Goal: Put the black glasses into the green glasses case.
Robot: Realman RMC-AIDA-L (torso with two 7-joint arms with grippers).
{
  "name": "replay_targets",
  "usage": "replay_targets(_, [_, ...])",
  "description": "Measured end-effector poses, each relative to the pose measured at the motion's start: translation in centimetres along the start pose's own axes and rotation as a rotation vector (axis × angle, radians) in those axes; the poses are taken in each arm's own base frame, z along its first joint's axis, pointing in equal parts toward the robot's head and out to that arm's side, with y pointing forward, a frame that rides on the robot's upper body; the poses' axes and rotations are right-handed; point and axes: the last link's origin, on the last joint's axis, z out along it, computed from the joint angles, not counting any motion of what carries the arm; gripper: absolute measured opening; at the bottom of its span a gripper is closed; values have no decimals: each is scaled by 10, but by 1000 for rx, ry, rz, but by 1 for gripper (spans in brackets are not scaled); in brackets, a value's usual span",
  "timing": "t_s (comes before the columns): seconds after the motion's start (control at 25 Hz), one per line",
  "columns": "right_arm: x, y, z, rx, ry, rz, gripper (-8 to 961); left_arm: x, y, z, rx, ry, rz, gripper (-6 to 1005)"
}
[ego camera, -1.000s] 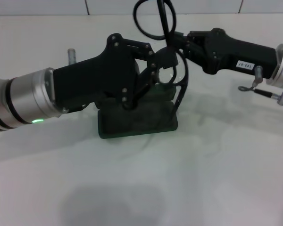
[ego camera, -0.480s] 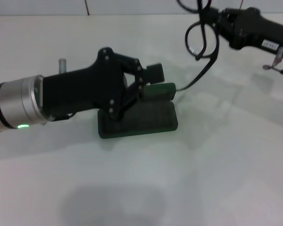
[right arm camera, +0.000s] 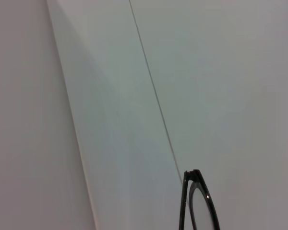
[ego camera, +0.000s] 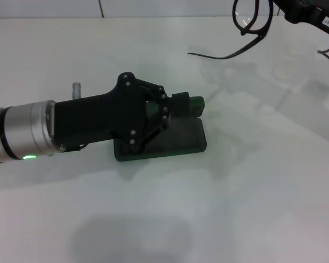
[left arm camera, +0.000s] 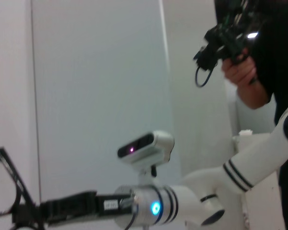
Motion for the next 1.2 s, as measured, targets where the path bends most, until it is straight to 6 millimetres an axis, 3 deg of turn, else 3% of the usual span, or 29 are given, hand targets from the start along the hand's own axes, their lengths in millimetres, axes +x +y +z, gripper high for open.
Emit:
replay_targets(0.44, [-3, 26, 25, -176, -11, 130, 50, -9, -5, 10, 14, -53, -11, 4])
replay_targets(0.76, [7, 44, 43, -264, 64, 138, 49, -7, -5, 18, -3, -39, -21, 4])
replay_targets(1.2, [12, 47, 44, -281, 84, 145, 50, -5, -6, 19, 5, -25, -37, 4])
